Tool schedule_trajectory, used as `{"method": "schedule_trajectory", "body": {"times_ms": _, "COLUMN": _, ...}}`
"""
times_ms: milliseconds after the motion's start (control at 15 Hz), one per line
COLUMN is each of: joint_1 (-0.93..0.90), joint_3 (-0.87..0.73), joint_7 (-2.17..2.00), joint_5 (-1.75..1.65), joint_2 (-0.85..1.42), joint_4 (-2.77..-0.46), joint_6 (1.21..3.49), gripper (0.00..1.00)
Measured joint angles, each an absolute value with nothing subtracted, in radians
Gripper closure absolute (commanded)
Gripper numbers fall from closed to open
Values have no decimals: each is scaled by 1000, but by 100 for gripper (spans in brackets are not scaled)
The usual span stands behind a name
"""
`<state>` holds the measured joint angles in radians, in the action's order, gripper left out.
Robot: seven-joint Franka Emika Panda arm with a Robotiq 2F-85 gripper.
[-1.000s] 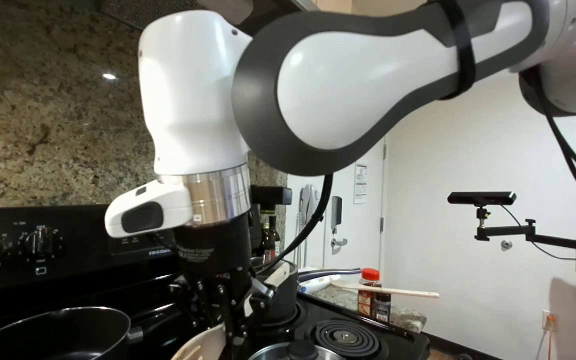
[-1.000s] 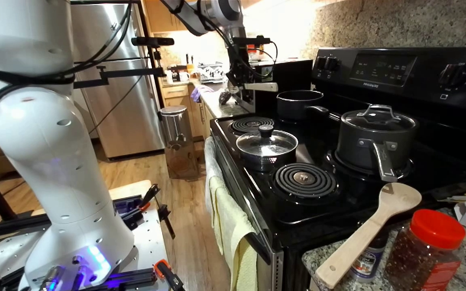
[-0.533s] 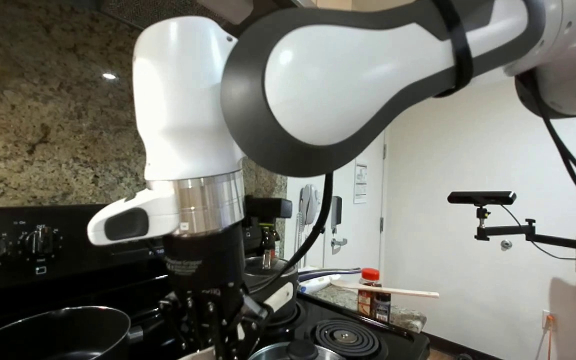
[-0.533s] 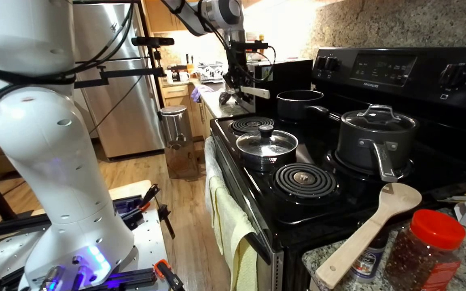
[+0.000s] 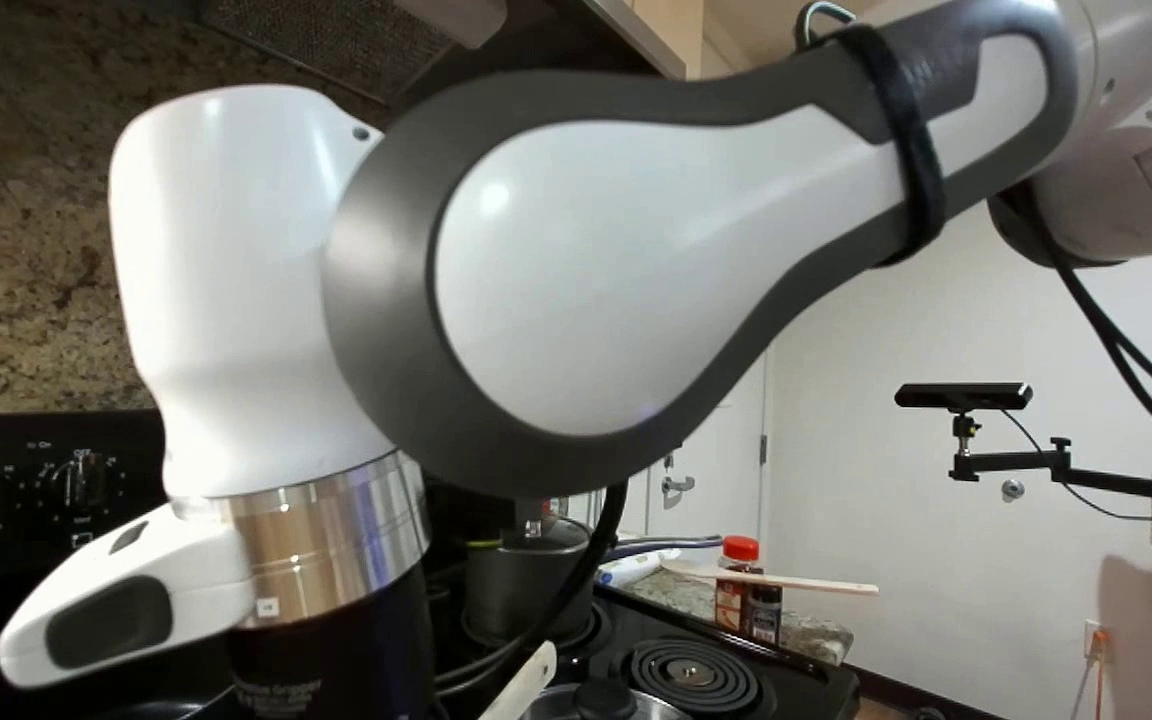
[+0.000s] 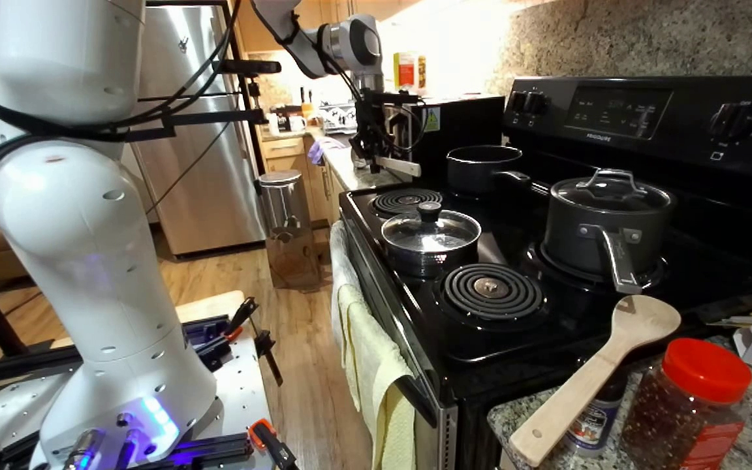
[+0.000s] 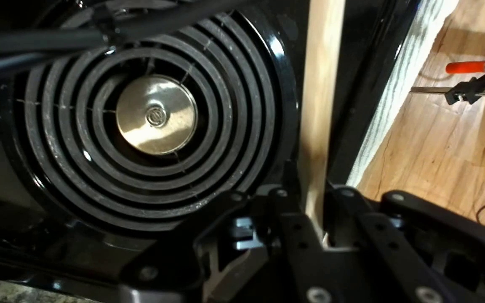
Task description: Pick up the cooking stick and put it on the stove
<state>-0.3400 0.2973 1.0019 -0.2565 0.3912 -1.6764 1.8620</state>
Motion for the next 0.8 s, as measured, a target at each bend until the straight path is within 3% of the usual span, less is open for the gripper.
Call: {"method": "schedule_trajectory", "body": {"times_ms": 800, "joint_1": -363, "joint_3": 326, "joint_7": 696, "joint_5": -63, "joint_2": 481, "joint_4": -1588, "joint_6": 1942, "gripper": 93}}
